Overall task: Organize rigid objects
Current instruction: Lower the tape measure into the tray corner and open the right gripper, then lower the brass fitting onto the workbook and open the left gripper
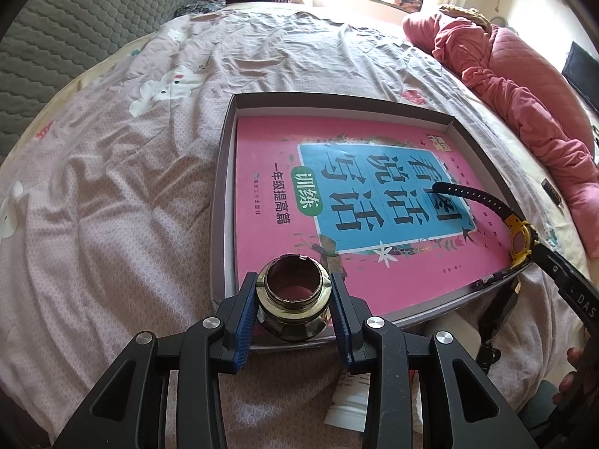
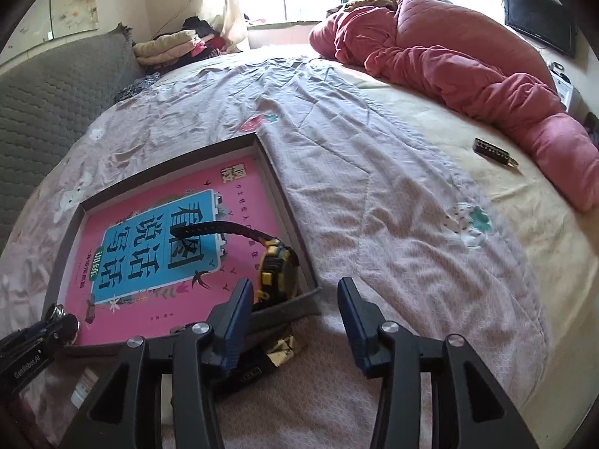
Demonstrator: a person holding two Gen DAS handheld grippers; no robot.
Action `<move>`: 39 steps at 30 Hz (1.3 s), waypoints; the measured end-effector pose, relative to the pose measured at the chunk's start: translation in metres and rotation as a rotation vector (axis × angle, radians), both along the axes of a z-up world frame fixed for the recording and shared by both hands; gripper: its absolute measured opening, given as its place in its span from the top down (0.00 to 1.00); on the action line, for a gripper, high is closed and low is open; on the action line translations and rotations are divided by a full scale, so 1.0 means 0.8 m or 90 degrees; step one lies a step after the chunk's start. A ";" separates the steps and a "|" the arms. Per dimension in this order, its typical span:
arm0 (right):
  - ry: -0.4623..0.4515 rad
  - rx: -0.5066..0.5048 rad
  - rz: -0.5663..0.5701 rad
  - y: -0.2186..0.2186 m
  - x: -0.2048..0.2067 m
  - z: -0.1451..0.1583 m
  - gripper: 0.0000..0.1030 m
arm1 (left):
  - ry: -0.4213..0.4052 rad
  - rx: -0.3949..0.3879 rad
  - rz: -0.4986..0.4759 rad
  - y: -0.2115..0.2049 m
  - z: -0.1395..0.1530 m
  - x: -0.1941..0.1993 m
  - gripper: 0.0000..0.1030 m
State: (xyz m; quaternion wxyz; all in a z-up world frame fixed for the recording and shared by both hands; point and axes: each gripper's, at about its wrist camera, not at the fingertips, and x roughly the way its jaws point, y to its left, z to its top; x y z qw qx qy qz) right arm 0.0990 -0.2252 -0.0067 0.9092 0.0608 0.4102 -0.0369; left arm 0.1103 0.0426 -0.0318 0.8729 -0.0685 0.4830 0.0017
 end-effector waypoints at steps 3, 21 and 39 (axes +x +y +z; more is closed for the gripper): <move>-0.003 -0.003 -0.001 -0.004 -0.006 0.003 0.55 | -0.001 -0.003 0.000 0.001 0.002 -0.003 0.63; -0.020 -0.009 0.011 -0.001 -0.029 0.024 0.51 | -0.004 -0.020 0.008 0.013 0.014 -0.023 0.63; -0.046 -0.003 0.017 0.000 -0.042 0.044 0.48 | -0.008 -0.037 0.004 0.015 0.022 -0.030 0.63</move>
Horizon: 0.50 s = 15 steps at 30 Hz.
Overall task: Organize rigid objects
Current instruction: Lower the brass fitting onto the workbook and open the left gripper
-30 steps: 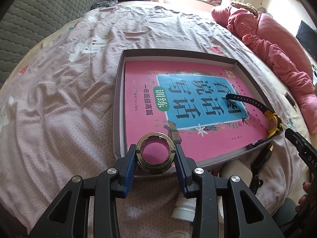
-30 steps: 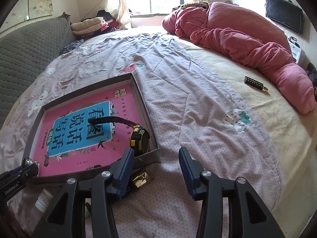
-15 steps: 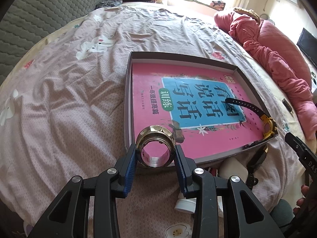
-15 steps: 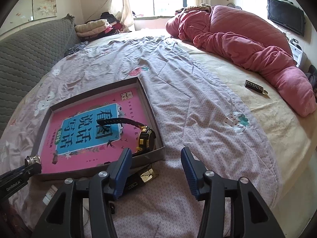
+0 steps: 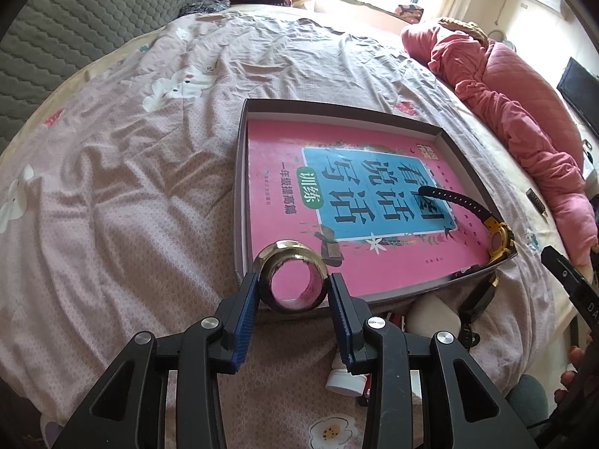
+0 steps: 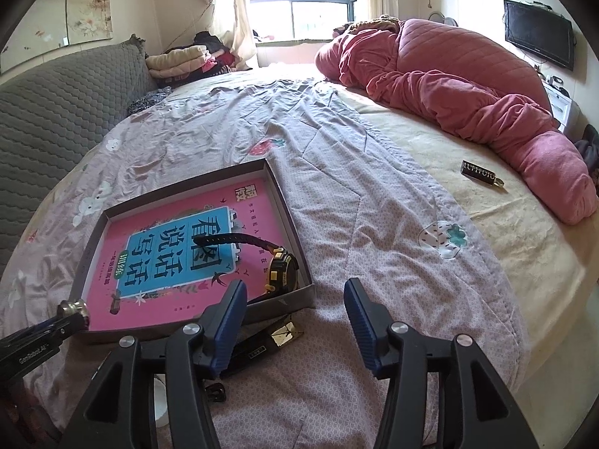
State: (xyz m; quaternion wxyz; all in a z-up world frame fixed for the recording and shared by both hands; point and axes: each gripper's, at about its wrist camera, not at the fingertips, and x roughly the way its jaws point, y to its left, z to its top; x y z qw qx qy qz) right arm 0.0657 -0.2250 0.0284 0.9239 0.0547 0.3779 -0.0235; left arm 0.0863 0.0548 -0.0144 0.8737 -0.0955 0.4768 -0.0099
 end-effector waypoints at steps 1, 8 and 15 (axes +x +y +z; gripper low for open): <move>-0.001 -0.001 0.000 0.000 0.000 0.001 0.48 | -0.001 0.001 0.000 0.000 0.000 0.002 0.63; -0.008 0.001 0.004 0.001 -0.002 0.004 0.48 | -0.005 -0.009 -0.006 -0.002 0.002 0.007 0.62; -0.020 0.006 0.005 -0.001 -0.006 0.010 0.47 | -0.018 -0.014 -0.009 -0.004 0.013 0.003 0.56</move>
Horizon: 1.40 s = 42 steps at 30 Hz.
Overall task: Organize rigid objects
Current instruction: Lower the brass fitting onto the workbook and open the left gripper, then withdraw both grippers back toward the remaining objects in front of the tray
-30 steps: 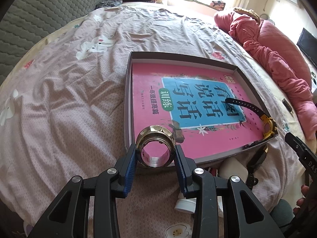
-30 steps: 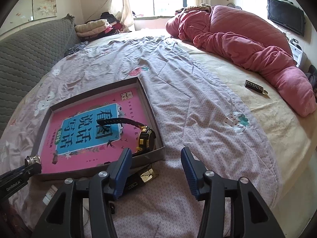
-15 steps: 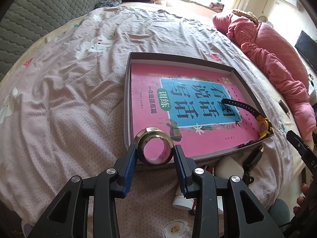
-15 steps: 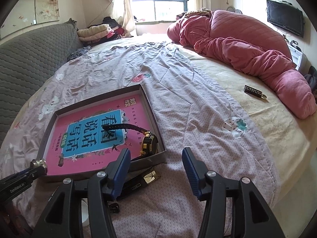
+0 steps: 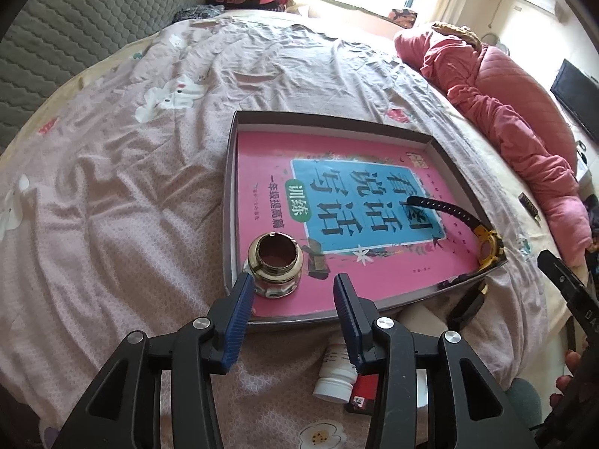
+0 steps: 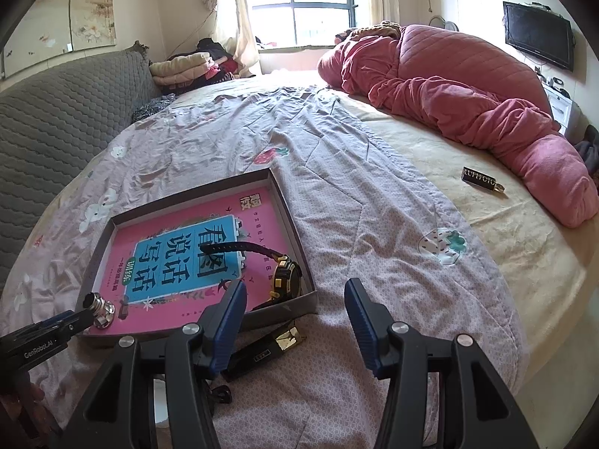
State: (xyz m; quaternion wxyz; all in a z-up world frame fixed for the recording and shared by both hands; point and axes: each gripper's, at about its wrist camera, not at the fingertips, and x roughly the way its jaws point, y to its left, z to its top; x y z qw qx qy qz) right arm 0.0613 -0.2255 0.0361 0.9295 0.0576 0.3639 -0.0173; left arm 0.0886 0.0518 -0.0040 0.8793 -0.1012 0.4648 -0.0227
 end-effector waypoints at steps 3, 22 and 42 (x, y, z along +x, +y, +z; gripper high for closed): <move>-0.003 0.006 0.004 -0.002 -0.002 0.003 0.47 | -0.011 0.001 0.002 0.000 0.010 -0.003 0.52; -0.037 0.011 0.022 -0.005 -0.022 0.032 0.36 | -0.071 -0.011 -0.016 -0.005 0.066 -0.035 0.33; -0.051 0.005 0.050 0.012 -0.044 0.043 0.36 | -0.067 -0.017 -0.026 0.003 0.065 -0.069 0.32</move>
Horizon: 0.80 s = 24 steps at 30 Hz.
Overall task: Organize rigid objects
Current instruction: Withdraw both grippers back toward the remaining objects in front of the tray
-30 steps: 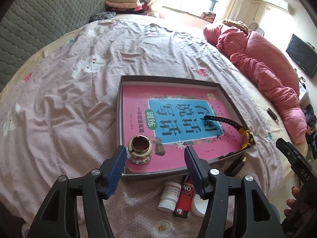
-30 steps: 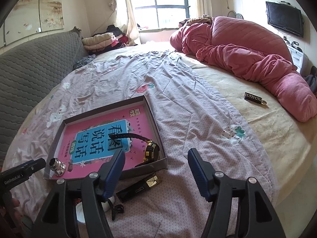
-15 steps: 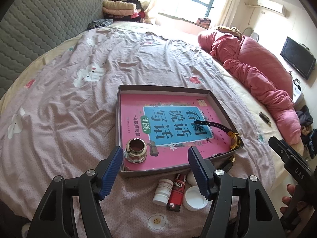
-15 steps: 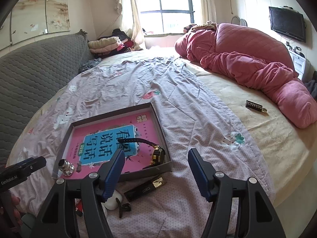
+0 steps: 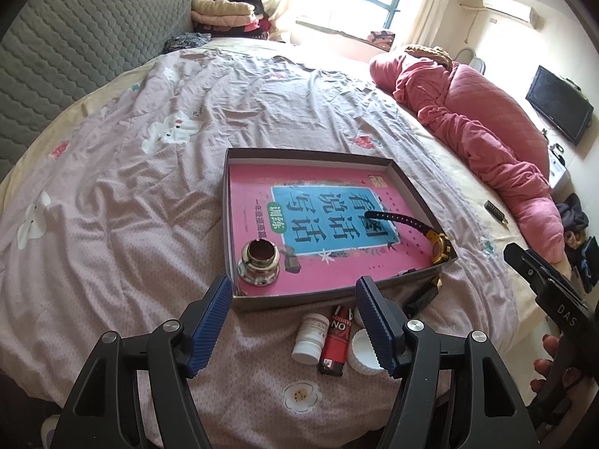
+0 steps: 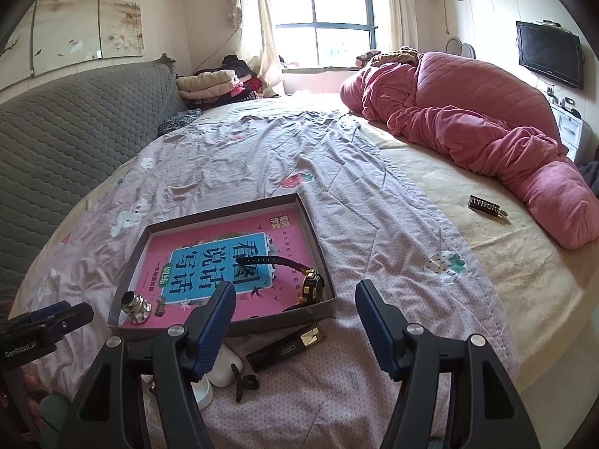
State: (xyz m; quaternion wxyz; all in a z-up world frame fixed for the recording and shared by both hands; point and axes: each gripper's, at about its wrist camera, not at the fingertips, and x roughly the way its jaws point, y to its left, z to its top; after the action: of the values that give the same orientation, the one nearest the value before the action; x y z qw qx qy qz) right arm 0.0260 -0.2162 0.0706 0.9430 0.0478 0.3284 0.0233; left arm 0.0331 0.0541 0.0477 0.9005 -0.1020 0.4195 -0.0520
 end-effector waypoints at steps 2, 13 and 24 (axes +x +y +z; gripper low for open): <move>0.001 -0.002 0.003 0.000 -0.003 -0.001 0.36 | 0.002 0.001 -0.002 -0.002 -0.002 -0.004 0.32; 0.014 0.000 0.022 0.002 -0.016 -0.018 0.36 | 0.022 0.017 -0.014 -0.015 -0.016 -0.016 0.32; 0.037 0.007 0.048 0.012 -0.024 -0.044 0.36 | 0.052 0.029 -0.022 -0.022 -0.039 -0.025 0.32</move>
State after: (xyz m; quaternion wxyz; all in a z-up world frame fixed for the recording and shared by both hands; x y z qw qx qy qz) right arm 0.0066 -0.2070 0.0350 0.9311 0.0413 0.3574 0.0594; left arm 0.0129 0.0366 0.0162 0.8835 -0.0763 0.4591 -0.0541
